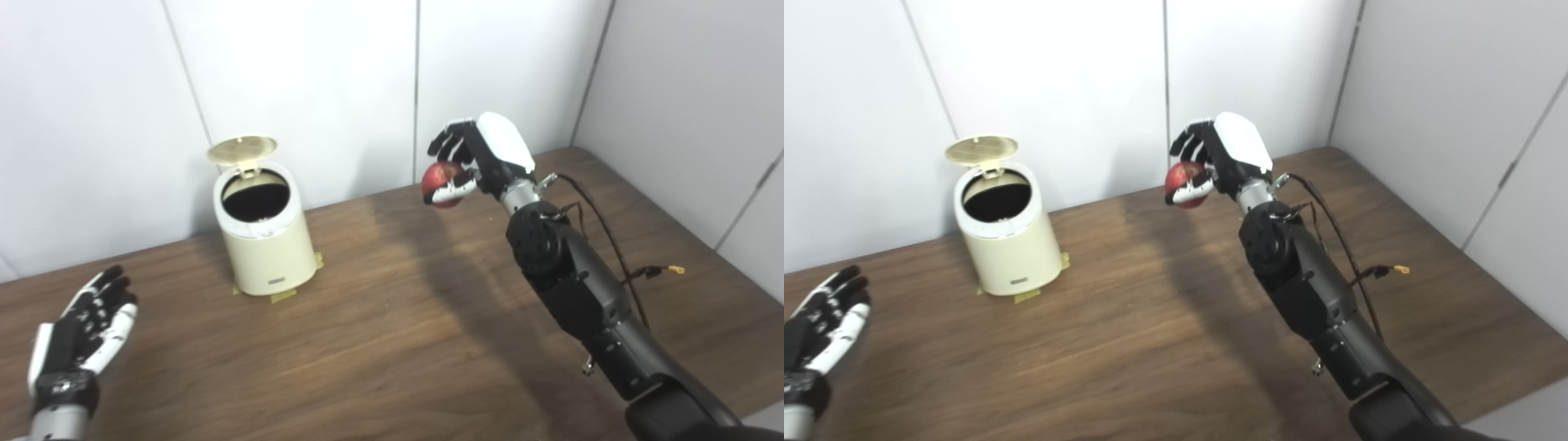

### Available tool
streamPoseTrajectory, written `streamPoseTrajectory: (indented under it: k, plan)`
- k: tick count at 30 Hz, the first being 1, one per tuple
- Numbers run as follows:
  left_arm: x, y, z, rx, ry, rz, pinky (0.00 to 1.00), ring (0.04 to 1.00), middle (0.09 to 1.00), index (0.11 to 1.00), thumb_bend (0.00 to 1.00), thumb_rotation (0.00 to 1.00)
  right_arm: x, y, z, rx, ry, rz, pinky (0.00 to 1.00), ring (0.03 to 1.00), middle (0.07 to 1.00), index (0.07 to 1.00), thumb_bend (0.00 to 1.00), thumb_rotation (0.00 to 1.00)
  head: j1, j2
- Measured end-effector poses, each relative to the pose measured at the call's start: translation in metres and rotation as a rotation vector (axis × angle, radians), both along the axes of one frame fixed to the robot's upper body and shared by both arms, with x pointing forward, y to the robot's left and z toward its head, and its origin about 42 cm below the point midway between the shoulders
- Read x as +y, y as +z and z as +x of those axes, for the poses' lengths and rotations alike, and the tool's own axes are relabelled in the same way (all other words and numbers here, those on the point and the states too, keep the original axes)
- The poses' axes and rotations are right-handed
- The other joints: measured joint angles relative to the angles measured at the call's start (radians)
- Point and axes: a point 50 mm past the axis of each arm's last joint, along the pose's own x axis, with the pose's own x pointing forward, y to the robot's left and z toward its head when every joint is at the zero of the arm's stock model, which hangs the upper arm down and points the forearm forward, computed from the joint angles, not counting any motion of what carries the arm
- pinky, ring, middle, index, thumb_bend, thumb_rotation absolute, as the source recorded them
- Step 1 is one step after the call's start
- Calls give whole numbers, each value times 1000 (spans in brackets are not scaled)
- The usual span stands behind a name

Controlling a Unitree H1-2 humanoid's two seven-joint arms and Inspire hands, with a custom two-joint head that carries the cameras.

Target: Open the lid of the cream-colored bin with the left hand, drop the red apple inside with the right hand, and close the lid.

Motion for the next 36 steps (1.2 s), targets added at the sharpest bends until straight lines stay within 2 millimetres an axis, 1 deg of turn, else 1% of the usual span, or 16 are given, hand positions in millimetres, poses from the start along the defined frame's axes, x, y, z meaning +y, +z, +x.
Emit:
streamPoseTrajectory:
  k: [2,4,7,8,11,14,17,20,23,27,32,36]
  plan:
    - [-2,-6,-1,17,2,1,860,866,853,875,307,329,12,10,-2,-34,34,-3,456,424,500,492,520,0,15,-11]
    - [-4,-8,-2,23,6,17,861,865,846,876,306,351,27,19,-2,-64,78,-7,421,408,495,507,519,0,44,-17]
    - [-9,-9,-2,19,5,31,866,863,842,878,296,329,51,30,1,-112,148,0,399,401,504,510,517,0,66,-25]
    - [-11,-9,-2,16,2,32,854,861,842,877,302,330,58,34,2,-129,168,6,399,402,508,507,517,0,75,-26]
    - [-14,-10,-2,4,4,37,855,862,841,867,323,355,74,44,4,-176,225,9,372,394,516,514,515,0,86,-31]
    - [-15,-12,-3,5,11,42,842,864,839,860,341,403,93,51,8,-209,279,9,337,398,510,516,499,0,115,-40]
    - [-20,-13,-3,3,14,33,838,867,840,860,344,402,108,56,15,-214,308,9,345,407,508,505,500,0,136,-44]
    - [-27,-14,-3,2,19,17,835,864,840,858,344,381,119,57,19,-206,335,3,347,406,507,504,500,0,159,-48]
    - [-30,-14,-3,1,19,7,798,855,844,864,346,356,125,55,25,-187,356,-17,341,401,508,511,498,0,173,-51]
    - [-36,-14,-4,-3,23,4,819,845,834,859,341,350,134,49,35,-171,384,-16,336,403,508,514,498,0,213,-54]
    - [-47,-14,-4,-8,20,-24,795,846,839,856,310,266,152,42,43,-143,413,1,357,395,506,523,498,0,229,-58]
    - [-52,-14,-5,-8,21,-45,801,846,841,858,303,256,163,37,49,-126,426,12,342,400,507,518,498,0,232,-61]
